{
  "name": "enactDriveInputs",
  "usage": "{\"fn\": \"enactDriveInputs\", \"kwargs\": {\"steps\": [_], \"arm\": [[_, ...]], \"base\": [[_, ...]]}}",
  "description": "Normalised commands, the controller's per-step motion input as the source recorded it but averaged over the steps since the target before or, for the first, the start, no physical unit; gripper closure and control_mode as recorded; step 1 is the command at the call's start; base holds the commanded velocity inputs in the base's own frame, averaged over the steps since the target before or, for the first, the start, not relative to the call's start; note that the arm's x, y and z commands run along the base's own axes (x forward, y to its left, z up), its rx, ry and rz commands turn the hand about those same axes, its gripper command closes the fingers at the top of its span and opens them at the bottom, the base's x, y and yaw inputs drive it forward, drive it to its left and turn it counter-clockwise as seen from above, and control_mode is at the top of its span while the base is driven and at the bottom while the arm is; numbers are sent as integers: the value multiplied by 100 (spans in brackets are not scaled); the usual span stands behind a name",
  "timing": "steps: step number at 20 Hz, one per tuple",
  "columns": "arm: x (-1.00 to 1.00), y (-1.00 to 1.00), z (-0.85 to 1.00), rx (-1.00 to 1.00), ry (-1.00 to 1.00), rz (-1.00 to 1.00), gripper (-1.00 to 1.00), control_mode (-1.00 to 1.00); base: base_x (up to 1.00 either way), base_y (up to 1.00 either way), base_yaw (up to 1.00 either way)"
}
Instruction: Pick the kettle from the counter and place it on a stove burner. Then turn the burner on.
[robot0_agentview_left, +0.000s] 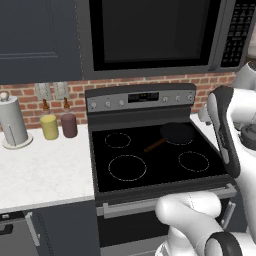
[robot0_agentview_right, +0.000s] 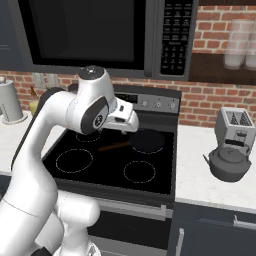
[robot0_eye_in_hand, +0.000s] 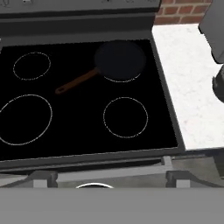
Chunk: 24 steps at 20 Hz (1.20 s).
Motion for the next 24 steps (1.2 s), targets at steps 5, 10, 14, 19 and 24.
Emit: {"fn": "enactDriveInputs", "kwargs": {"steps": [5,10,14,19,24], "arm": [[-42,-72,0,0,0,-16,-100,-100],[-40,-73,0,0,0,-24,-100,-100],[-16,-100,0,0,0,-25,-100,-100],[-1,-100,-6,0,0,-26,-100,-100],[15,-100,-17,0,0,-26,-100,-100]], "base": [[0,0,0],[0,0,0],[0,0,0],[0,0,0],[0,0,0]]}}
